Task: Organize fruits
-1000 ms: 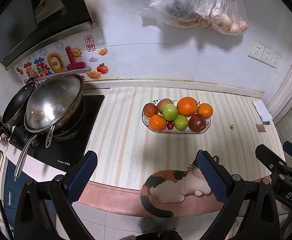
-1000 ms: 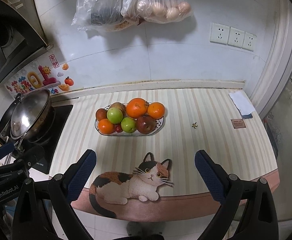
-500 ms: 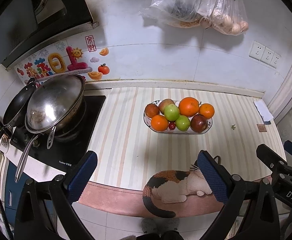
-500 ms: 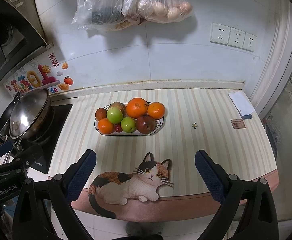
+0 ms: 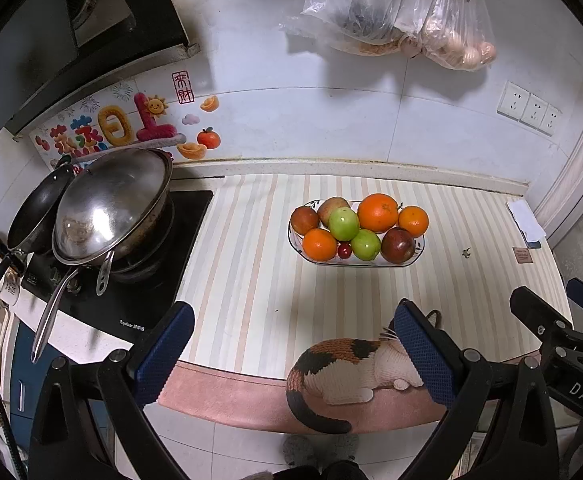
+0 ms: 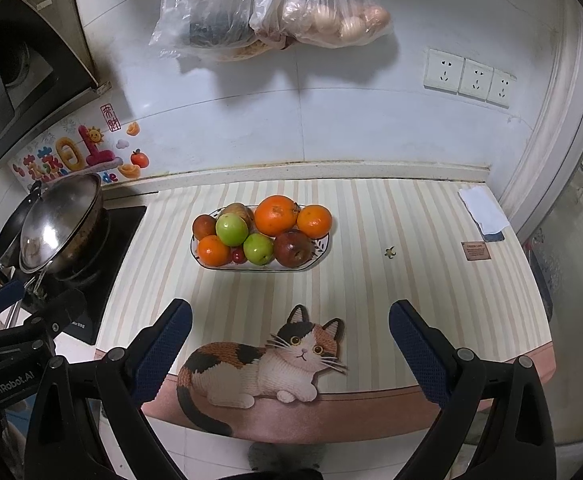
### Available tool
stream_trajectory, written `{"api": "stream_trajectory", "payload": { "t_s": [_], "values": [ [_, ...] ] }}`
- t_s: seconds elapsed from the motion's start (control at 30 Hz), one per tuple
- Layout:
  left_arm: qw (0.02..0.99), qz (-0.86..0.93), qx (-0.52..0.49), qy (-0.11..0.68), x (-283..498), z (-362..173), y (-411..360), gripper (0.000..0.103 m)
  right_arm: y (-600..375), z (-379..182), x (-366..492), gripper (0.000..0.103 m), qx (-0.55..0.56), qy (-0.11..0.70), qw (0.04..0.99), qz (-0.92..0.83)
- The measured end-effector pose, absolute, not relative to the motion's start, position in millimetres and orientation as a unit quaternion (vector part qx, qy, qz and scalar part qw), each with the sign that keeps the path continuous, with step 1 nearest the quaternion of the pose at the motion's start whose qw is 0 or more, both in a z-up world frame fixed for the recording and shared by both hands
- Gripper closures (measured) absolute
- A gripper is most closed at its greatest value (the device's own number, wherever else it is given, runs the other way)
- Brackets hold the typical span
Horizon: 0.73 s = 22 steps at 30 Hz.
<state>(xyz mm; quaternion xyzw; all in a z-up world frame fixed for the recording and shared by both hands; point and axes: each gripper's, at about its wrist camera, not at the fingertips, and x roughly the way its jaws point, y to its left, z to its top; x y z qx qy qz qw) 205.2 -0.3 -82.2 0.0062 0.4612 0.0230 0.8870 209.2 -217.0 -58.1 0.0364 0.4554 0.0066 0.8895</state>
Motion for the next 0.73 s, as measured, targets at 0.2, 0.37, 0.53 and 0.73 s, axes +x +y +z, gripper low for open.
{"api": "stream_trajectory", "payload": {
  "t_s": [0.2, 0.37, 0.53, 0.73],
  "values": [
    [0.887, 0.023, 0.007, 0.461, 204, -82, 0, 0.001, -221, -56, 207, 0.002, 0.038, 0.455, 0.89, 0.008],
    [0.887, 0.023, 0.006, 0.461, 203, -82, 0, 0.001, -223, -55, 206, 0.002, 0.036, 0.454, 0.89, 0.007],
    [0.888, 0.023, 0.006, 0.46, 199, -82, 0, 0.001, -228, -54, 202, 0.002, 0.037, 0.452, 0.891, 0.008],
    [0.89, 0.022, 0.002, 0.456, 191, -80, -2, 0.001, -229, -53, 200, 0.002, 0.039, 0.452, 0.891, 0.009]
  ]
}}
